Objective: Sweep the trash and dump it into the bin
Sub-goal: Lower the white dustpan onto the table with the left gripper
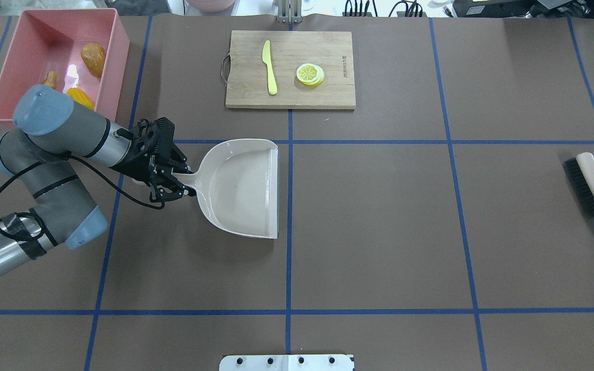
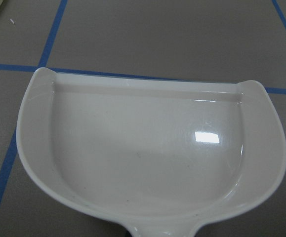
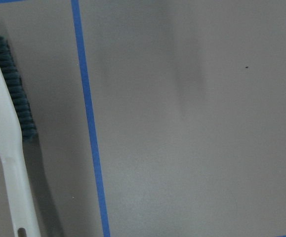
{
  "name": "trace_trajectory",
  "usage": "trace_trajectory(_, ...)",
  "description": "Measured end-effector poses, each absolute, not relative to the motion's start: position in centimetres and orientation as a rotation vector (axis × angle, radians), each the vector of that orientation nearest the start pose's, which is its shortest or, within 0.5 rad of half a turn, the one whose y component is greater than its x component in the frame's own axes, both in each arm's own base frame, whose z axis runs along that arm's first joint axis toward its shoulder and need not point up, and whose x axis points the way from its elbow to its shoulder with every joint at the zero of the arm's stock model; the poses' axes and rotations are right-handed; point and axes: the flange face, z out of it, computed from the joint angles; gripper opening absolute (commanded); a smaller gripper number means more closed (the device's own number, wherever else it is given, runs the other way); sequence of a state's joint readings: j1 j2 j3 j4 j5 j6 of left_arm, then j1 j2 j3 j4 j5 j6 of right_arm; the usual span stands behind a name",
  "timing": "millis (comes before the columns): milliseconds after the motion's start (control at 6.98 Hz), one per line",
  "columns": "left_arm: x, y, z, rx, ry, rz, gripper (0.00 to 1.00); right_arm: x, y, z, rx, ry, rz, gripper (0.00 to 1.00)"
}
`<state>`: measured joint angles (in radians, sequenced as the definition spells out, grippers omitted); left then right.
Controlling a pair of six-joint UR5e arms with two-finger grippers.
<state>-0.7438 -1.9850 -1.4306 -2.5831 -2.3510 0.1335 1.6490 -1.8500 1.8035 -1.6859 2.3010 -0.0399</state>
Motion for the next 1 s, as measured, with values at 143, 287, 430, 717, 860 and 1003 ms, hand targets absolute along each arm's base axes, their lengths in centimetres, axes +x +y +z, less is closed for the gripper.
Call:
trace_trajectory(143, 43.21, -48.33, 37.00, 0.997, 1.114, 1.285, 0.00, 9.49, -35.48, 67.84, -0.111, -0.737, 0.095, 1.00)
trace_trajectory(287, 43.30, -48.37, 37.07, 1.006, 1.101, 1.278, 0.00, 9.49, -35.48, 67.84, -0.111, -0.737, 0.095, 1.00)
trace_trajectory(430, 43.48, -48.24, 37.15, 1.010, 1.095, 1.277, 0.00, 9.49, -35.48, 67.83, -0.110, -0.737, 0.095, 1.00)
trace_trajectory(717, 43.65, -47.94, 37.26, 1.019, 1.090, 1.291, 0.00, 9.49, -35.47, 67.88, -0.111, -0.736, 0.095, 1.00)
trace_trajectory(860, 43.66, -47.85, 37.33, 1.030, 1.084, 1.306, 0.00, 9.50, -35.47, 67.91, -0.112, -0.735, 0.095, 1.00)
trace_trajectory(1003, 43.79, -47.71, 37.34, 1.035, 1.082, 1.314, 0.00, 9.51, -35.46, 67.92, -0.112, -0.733, 0.094, 1.00)
